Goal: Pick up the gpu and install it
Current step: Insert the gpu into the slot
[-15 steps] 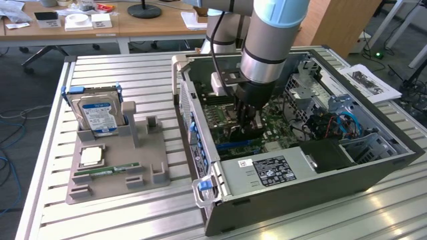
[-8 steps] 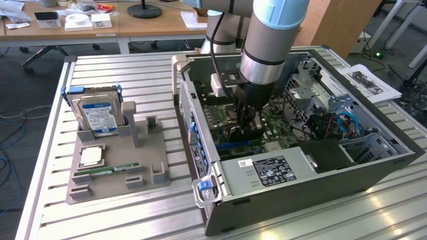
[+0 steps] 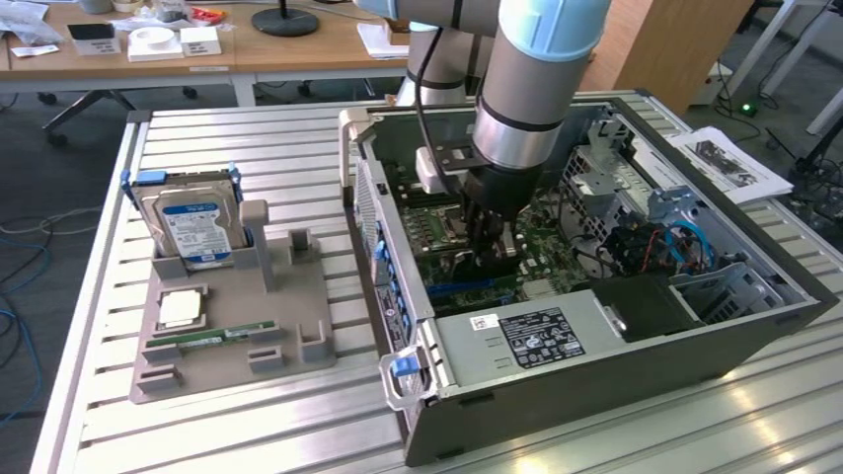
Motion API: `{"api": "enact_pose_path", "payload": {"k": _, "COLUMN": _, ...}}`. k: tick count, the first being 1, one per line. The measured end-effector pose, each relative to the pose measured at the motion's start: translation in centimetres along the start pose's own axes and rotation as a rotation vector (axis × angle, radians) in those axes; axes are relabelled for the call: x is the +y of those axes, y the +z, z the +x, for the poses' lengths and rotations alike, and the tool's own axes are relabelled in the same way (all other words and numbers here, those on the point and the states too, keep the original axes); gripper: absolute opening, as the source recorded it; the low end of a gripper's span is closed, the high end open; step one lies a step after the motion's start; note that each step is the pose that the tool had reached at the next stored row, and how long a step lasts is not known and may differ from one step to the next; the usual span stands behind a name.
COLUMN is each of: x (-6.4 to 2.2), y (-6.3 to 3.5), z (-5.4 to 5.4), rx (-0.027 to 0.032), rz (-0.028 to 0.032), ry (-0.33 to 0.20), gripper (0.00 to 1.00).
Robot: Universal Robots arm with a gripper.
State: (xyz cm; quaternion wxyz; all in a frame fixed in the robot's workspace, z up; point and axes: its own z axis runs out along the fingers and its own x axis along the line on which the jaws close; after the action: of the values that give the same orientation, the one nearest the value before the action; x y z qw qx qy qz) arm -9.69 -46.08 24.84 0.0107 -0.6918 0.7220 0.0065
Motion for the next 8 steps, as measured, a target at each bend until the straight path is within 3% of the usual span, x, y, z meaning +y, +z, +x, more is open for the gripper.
{"api": "enact_pose_path", "payload": {"k": 8, "x": 0.01, "y": 0.24, "z": 0.00, "rx": -0.0003, "rz": 0.0002, "ry": 0.000, "gripper": 0.27}}
